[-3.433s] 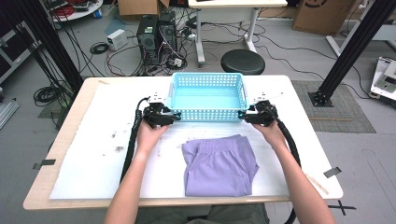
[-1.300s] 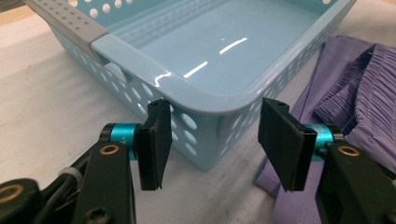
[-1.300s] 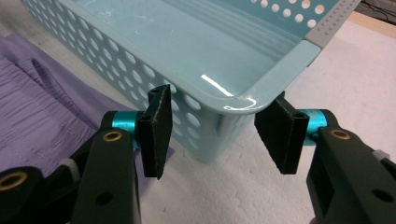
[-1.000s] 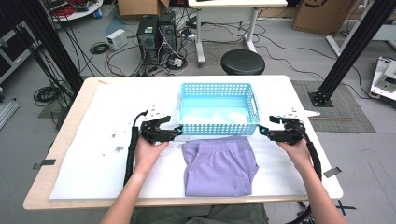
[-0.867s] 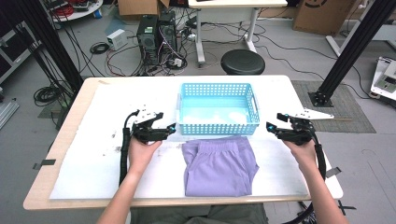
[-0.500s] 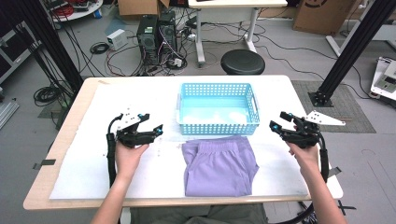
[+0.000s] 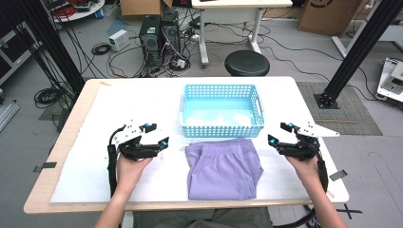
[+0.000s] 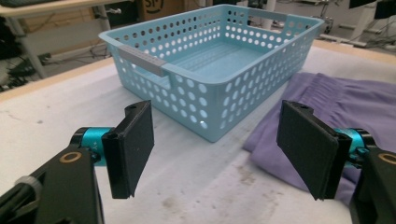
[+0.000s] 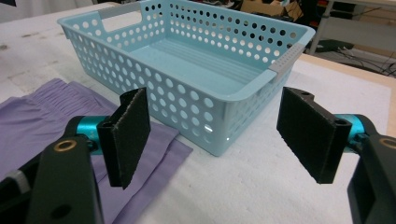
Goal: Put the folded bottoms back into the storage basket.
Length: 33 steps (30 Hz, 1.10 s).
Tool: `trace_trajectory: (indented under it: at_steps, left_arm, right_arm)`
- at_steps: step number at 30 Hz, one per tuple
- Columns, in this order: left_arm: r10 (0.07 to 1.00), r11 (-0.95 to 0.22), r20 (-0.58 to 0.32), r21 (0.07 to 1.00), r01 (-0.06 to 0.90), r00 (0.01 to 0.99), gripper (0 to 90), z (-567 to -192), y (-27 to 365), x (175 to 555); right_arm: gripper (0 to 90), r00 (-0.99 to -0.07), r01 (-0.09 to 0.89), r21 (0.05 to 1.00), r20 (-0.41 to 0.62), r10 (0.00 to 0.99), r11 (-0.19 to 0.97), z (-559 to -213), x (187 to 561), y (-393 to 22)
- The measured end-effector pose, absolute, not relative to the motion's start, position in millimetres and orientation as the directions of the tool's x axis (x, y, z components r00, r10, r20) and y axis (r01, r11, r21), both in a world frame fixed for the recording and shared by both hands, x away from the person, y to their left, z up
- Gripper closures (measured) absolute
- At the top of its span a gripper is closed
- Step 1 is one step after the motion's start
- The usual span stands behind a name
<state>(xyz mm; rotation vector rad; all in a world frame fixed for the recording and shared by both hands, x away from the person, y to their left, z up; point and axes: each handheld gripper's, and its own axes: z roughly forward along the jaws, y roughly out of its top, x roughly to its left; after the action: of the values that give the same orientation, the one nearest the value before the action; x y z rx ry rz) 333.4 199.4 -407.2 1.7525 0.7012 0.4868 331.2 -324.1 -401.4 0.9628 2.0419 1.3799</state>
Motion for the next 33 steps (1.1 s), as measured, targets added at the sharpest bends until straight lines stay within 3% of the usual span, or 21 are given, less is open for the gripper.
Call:
trace_trajectory:
  at_steps: [5,11,23,33]
  left_arm:
    - [0.655,-0.175,-0.055,0.959,0.222,0.754,27.5,-407.4,196.0,323.5]
    - [0.687,-0.266,0.086,0.954,0.14,0.721,27.5,-414.8,186.7,306.1]
    - [0.627,-0.282,0.015,0.937,0.208,0.779,28.5,-424.4,165.8,291.0]
    - [0.628,-0.264,-0.067,0.919,0.293,0.775,29.2,-427.7,150.3,280.4]
  right_arm:
    - [24.4,-0.622,0.282,0.93,-0.012,0.783,0.237,-403.2,326.2,-317.9]
    - [25.1,-0.598,0.238,0.938,-0.062,0.799,0.251,-403.3,308.1,-312.7]
    - [26.2,-0.59,0.235,0.943,-0.053,0.806,0.234,-411.3,280.4,-311.7]
    - [26.1,-0.605,0.248,0.936,-0.051,0.795,0.249,-416.4,274.3,-303.9]
